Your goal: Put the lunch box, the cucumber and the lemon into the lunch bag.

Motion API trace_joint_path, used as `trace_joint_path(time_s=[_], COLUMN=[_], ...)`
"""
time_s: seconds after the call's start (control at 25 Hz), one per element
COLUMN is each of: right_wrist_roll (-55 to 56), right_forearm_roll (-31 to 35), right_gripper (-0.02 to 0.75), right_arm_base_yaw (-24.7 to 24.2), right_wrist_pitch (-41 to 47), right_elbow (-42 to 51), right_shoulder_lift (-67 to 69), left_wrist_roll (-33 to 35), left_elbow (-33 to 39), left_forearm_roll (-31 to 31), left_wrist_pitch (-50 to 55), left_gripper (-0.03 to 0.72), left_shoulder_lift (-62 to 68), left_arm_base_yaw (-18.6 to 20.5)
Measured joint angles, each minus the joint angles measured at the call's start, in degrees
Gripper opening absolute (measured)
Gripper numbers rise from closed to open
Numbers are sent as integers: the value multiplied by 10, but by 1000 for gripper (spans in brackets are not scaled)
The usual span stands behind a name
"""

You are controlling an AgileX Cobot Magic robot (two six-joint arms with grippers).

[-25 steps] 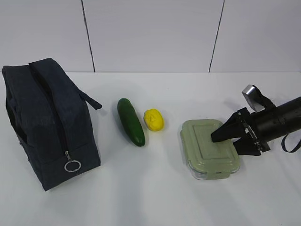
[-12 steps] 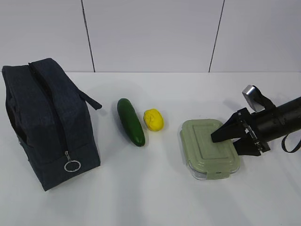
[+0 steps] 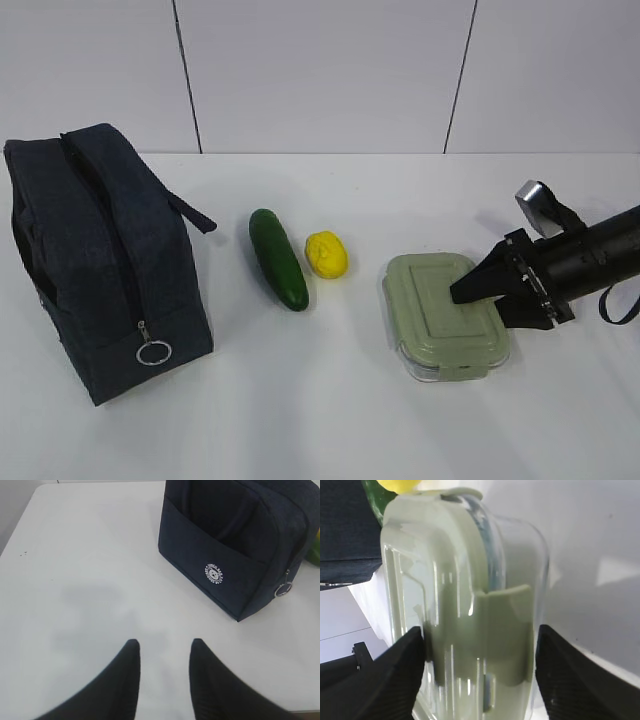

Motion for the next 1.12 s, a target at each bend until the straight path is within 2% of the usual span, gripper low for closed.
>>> trace_joint_path(time_s=[0.8, 1.12], right_wrist_roll=[1, 1], right_forearm_roll=[10, 10], right_gripper=[430, 420], right_arm_base_yaw=[0, 0], right_wrist_pitch=[1, 2], right_elbow=[0, 0], right_shoulder_lift=[0, 0], left_wrist_roll=[0, 0], left_elbow=[0, 0], left_forearm_roll=[0, 0], left_wrist_pitch=[0, 0], left_gripper=[242, 243], left_shoulder_lift=[0, 0], left_arm_base_yaw=[0, 0])
